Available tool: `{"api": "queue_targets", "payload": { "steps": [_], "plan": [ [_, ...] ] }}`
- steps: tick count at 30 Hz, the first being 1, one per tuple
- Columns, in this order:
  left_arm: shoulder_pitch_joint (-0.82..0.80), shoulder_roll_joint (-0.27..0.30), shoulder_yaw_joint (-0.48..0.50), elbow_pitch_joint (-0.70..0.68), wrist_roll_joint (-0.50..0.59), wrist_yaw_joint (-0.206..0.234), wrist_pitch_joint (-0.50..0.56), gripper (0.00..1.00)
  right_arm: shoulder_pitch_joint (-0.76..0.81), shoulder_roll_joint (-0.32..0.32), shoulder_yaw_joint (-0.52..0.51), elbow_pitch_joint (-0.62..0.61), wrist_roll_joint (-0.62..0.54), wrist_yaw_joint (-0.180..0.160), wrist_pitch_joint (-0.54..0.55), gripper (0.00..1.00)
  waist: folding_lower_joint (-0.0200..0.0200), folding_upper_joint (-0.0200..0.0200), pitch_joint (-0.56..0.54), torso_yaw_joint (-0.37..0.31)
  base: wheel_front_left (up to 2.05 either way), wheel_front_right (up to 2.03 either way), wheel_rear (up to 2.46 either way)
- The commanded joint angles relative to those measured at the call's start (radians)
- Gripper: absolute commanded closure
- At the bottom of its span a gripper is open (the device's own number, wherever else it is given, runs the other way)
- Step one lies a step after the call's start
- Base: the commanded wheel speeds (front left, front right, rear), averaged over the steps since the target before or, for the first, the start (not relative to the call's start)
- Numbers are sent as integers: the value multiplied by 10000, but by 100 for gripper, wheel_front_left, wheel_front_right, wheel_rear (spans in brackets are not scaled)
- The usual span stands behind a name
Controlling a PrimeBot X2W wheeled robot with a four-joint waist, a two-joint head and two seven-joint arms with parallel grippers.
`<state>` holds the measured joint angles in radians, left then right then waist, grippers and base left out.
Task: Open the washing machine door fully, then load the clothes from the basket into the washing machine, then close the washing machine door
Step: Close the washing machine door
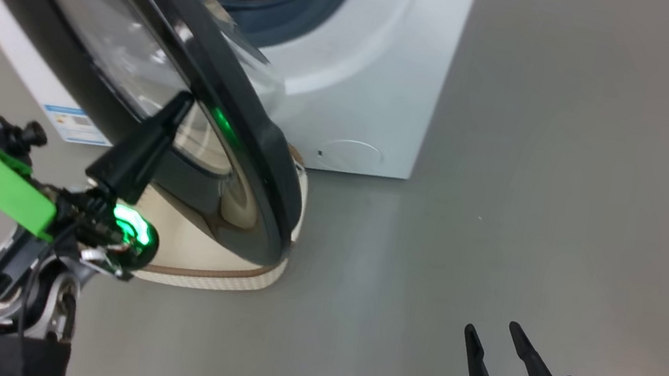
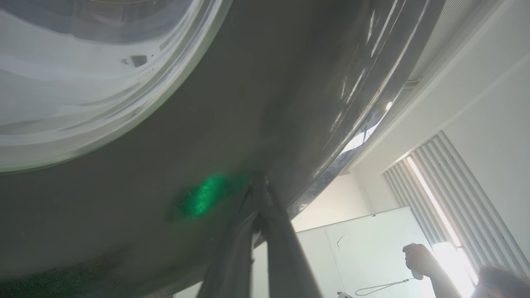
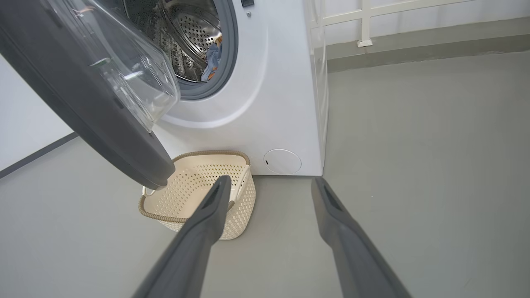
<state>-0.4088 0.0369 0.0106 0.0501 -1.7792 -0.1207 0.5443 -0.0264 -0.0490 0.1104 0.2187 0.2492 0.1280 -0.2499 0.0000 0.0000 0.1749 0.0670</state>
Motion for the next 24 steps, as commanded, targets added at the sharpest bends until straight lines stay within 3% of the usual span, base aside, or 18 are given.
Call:
{"api": "queue_targets", "payload": {
  "steps": [1,14,24],
  "plan": [
    [-488,134,337,-265,112,-98,-123,100,-292,-12,212,-252,40,27,-119,0,0,0,404,-576,0,0,0],
    [-1571,134,1120,158,890,-99,-811,100,-634,-12,274,-495,309,27,-119,0,0,0,1251,-1740,0,0,0],
    [-1462,134,1482,372,1438,-99,-1064,100,-639,-12,135,-451,455,27,-119,0,0,0,1055,-1736,0,0,0]
  ]
}}
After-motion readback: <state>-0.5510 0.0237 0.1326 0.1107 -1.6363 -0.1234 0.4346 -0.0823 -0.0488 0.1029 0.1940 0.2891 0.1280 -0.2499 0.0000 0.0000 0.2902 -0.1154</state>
